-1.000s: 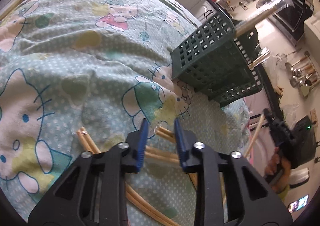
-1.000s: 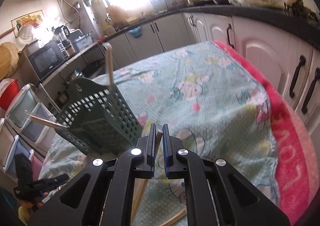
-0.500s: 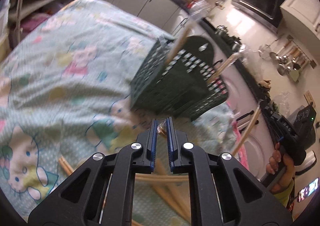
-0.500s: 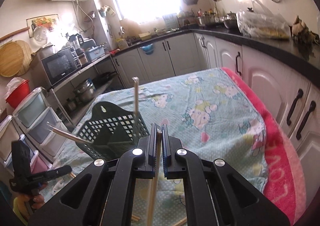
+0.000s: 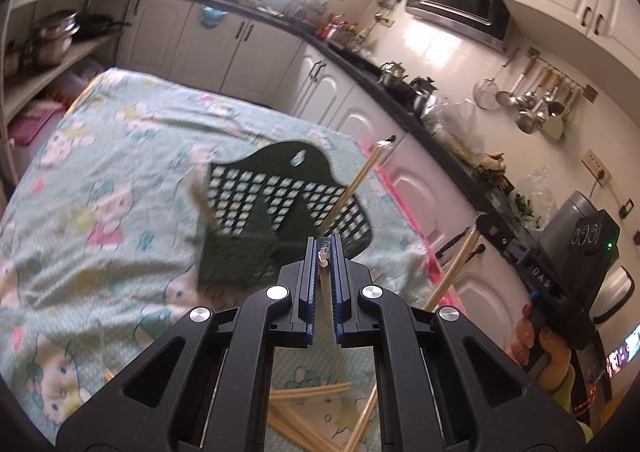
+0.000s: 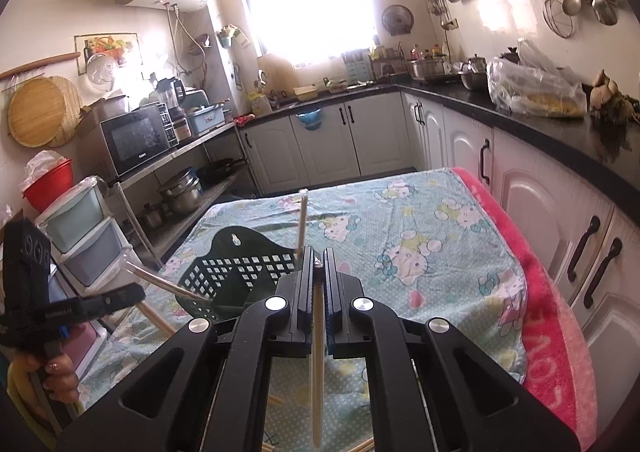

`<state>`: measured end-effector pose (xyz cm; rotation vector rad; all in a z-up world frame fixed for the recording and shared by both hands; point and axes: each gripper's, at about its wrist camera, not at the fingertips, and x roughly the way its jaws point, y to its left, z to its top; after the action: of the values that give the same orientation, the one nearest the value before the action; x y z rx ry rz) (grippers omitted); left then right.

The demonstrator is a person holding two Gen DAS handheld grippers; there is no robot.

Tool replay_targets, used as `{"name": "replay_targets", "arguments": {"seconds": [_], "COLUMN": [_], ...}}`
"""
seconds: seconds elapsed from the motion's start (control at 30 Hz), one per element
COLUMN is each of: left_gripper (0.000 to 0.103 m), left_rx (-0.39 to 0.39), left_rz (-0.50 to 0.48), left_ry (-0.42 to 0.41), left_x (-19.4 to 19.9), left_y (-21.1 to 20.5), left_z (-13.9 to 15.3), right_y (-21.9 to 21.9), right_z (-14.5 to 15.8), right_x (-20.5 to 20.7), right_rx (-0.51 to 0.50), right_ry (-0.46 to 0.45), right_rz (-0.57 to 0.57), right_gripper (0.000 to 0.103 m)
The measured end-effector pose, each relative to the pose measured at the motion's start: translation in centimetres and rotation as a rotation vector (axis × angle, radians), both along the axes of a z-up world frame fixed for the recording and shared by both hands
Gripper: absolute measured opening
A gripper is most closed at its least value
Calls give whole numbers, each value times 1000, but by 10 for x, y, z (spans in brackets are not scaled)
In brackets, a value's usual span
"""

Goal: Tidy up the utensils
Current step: 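Lift the left tool's chopstick above the caddy while the right tool carries its own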

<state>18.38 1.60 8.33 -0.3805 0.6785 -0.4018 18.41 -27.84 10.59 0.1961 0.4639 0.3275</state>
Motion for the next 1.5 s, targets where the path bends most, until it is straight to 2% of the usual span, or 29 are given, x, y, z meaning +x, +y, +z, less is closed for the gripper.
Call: {"name": "replay_targets", "arguments": {"seconds": [0.43, 0.9, 1.23, 1.5], "left_gripper": [3, 3, 3, 3], "left_rx": [8, -8, 28, 38], "left_rz": [-60, 1, 80, 109], "left_ry": [-97, -214, -247, -234], "left_x": [5, 4, 8, 17], "left_y": [-24, -11, 11, 21], "left_z": [45, 96, 111, 103], "right_y": [-3, 0, 17, 27], "right_z": [17, 65, 101, 116], "right_x": [-8, -5, 20, 51], "right_rx": [-4, 34, 48, 49], "right_ry": [-55, -166, -242, -263], "right_rz": [4, 26, 27, 8], "right_gripper": [5, 5, 5, 5]}}
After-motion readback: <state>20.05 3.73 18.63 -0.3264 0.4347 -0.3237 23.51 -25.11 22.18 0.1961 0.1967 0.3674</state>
